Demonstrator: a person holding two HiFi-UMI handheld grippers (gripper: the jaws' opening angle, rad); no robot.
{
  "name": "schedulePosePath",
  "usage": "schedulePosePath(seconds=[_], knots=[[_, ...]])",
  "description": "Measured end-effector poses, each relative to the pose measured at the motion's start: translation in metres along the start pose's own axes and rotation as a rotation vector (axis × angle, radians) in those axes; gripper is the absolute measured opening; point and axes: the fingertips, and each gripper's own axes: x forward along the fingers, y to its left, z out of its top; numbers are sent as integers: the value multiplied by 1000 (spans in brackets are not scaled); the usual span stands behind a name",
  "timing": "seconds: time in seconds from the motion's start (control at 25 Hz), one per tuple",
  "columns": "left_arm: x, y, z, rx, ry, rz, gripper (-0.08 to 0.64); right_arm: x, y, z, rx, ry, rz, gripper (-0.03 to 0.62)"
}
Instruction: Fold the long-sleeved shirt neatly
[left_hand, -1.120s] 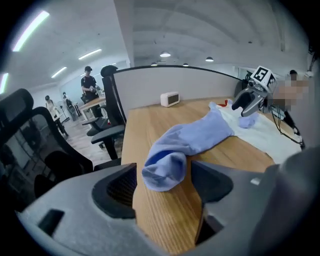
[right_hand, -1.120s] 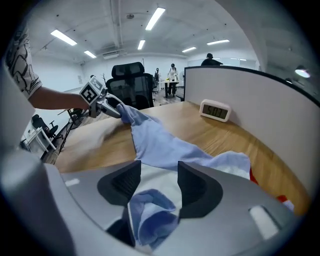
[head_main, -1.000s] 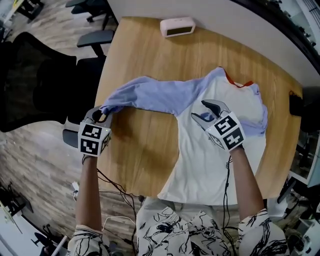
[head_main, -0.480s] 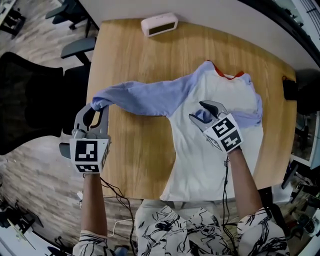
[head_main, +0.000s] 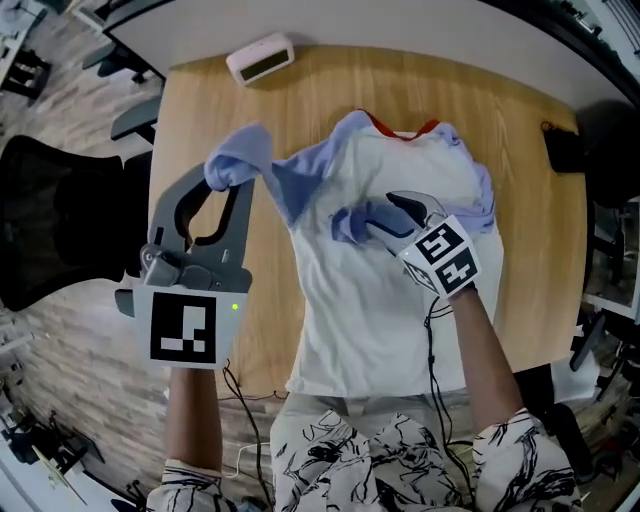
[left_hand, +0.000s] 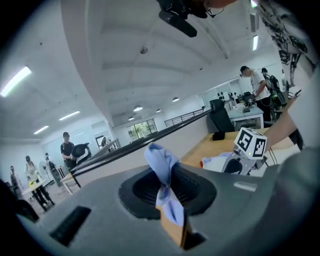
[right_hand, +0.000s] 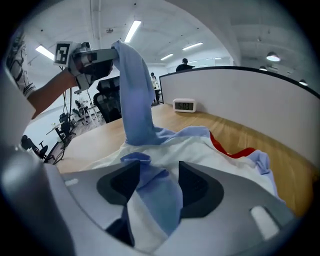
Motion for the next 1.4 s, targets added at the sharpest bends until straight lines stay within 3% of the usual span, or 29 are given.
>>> schedulePosePath(seconds=[0.16,0.32,0.52,0.64,0.96,1.08,1.2,1.28,1.4], knots=[[26,-54,50,133,-19,-92,48,-44,-13,-9,3,-24,2,256],[49,-114,65,215,-5,-201,48,-87,-32,-31,16,-32,-21,255],[90,-191,43,294,74,-312,51,-133,-63,-66,47,-39,-80,255],[119,-232,19,337,154,-332,51,-157,-75,-89,74,-32,-118,255],[175,-317,-51,554,334,-412,59,-186,-91,-140,132,-15,-145,255],[184,-338,-71,541,359,-456,79,-183,-94,-151,133,-2,-142,255],[189,-356,-84,482,369,-516,203,-178,-95,-158,128,5,-134,255],[189,-359,-86,451,364,-535,227,-176,-94,-160,127,8,-125,255],[184,-353,-74,339,309,-520,252,-173,-94,-159,128,-5,-112,255]])
